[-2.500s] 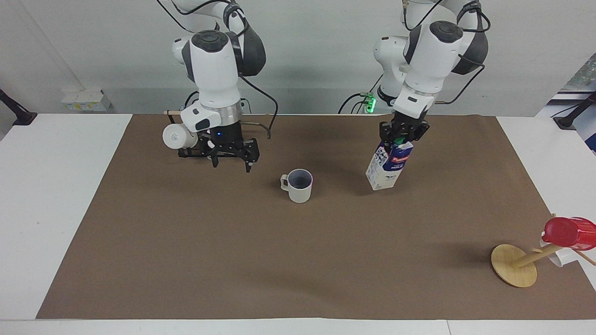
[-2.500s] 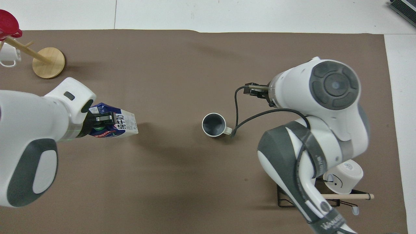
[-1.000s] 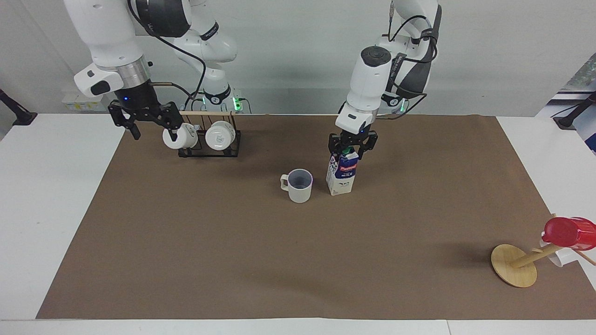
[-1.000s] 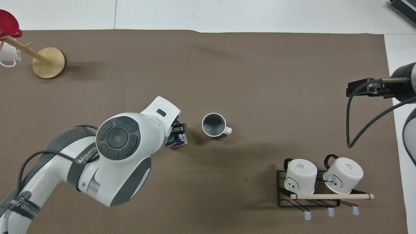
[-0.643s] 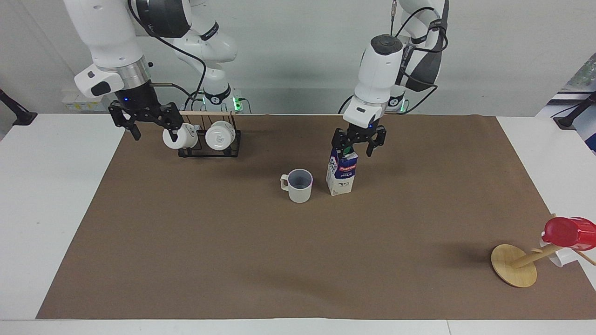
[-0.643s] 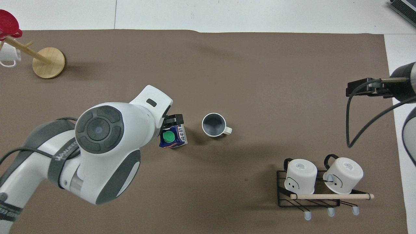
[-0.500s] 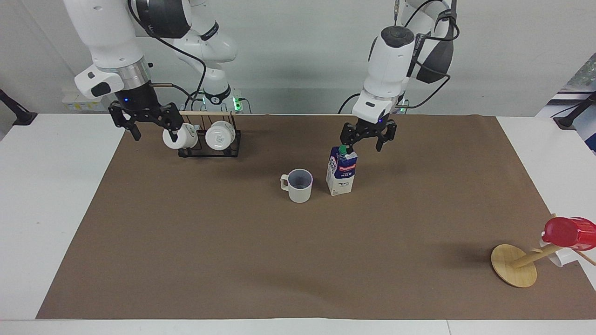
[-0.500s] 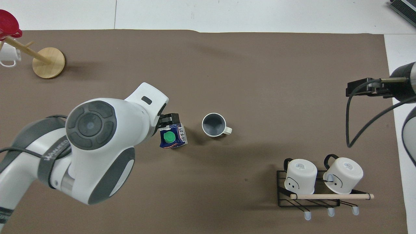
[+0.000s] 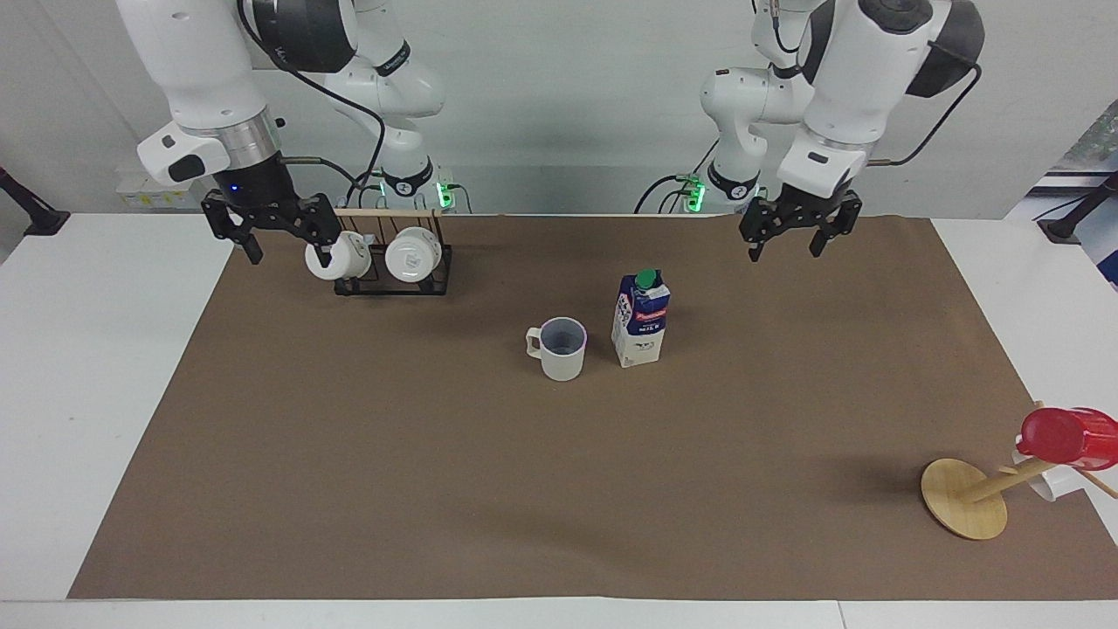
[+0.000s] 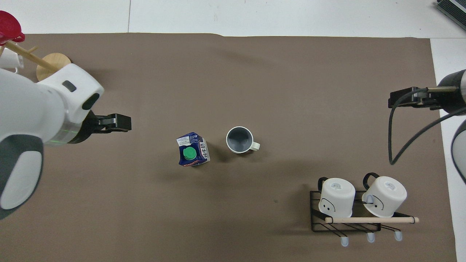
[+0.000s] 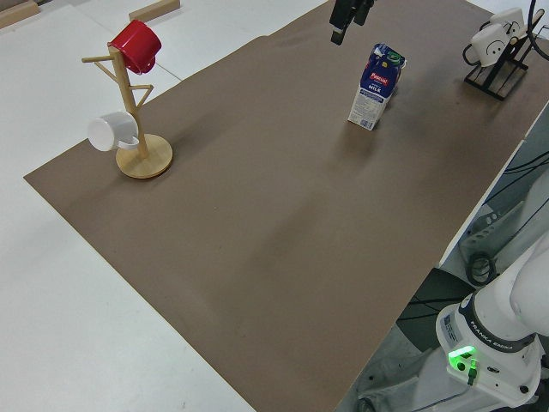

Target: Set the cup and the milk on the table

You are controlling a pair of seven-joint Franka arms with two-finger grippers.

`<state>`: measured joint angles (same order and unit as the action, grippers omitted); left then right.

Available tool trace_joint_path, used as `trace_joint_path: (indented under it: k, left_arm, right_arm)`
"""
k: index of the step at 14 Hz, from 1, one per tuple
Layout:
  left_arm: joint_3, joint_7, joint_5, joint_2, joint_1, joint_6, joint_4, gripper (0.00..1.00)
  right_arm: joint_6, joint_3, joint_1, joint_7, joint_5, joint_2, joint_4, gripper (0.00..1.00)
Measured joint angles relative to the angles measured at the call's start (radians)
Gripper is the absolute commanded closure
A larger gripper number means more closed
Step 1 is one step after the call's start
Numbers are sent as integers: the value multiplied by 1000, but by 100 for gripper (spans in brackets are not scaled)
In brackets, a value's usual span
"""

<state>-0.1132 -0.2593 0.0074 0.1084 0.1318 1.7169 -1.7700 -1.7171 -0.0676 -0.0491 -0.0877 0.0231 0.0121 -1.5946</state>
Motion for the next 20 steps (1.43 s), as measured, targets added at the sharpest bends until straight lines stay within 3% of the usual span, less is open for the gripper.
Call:
trace_joint_path:
  k: [6, 20]
  left_arm:
    - [3, 190, -19, 73, -156, -187, 84, 0]
    - [-3, 201, -31, 69, -166, -188, 88, 0]
  right_arm:
    - [0, 0, -1, 0, 0, 1, 0, 0]
    - [1, 0, -1, 0, 0, 1, 0, 0]
